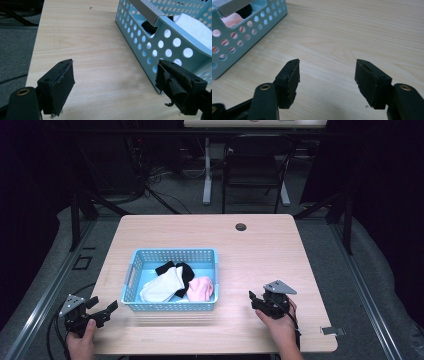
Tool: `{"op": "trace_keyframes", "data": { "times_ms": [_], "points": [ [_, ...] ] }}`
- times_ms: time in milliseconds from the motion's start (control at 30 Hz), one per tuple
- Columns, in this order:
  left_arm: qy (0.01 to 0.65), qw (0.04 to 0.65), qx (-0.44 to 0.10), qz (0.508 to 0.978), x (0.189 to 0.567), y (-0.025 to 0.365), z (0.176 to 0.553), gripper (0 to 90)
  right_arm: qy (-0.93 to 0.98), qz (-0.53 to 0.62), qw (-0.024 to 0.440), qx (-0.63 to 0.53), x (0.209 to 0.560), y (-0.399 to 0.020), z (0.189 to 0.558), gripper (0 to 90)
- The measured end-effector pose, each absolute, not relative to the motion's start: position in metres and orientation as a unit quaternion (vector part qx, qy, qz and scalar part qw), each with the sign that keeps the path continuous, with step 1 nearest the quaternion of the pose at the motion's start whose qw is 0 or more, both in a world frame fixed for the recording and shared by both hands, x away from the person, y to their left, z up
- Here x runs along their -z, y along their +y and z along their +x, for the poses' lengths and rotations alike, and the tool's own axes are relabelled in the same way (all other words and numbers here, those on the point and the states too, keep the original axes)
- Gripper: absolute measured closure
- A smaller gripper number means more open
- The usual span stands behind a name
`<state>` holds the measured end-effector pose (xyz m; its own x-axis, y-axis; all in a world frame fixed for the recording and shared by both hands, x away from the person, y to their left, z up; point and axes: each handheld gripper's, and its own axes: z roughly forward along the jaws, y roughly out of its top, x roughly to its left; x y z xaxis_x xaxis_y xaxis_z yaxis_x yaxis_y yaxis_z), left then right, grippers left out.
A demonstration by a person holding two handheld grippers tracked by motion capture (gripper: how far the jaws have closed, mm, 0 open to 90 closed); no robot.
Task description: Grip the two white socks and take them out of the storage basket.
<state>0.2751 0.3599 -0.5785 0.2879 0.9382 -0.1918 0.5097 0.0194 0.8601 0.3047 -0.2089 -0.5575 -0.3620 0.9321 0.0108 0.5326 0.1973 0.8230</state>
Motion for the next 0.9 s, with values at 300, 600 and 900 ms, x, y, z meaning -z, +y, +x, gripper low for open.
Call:
{"op": "trace_keyframes", "data": {
  "times_ms": [300, 600, 900],
  "points": [
    [0.549, 0.457, -0.235, 0.659, 0.5783, 0.36, 0.2749, 15.3, 0.723, 0.51, 0.239, -0.4, 0.5551, -0.2078, 0.3041, 43.1],
    [0.548, 0.456, -0.233, 0.661, 0.5783, 0.3585, 0.2762, 15.3, 0.722, 0.51, 0.229, -0.408, 0.5527, -0.2072, 0.3011, 46.0],
    [0.55, 0.455, -0.233, 0.66, 0.5788, 0.3588, 0.2762, 15.3, 0.728, 0.51, 0.21, -0.408, 0.5478, -0.2014, 0.3015, 46.0]
  ]
}}
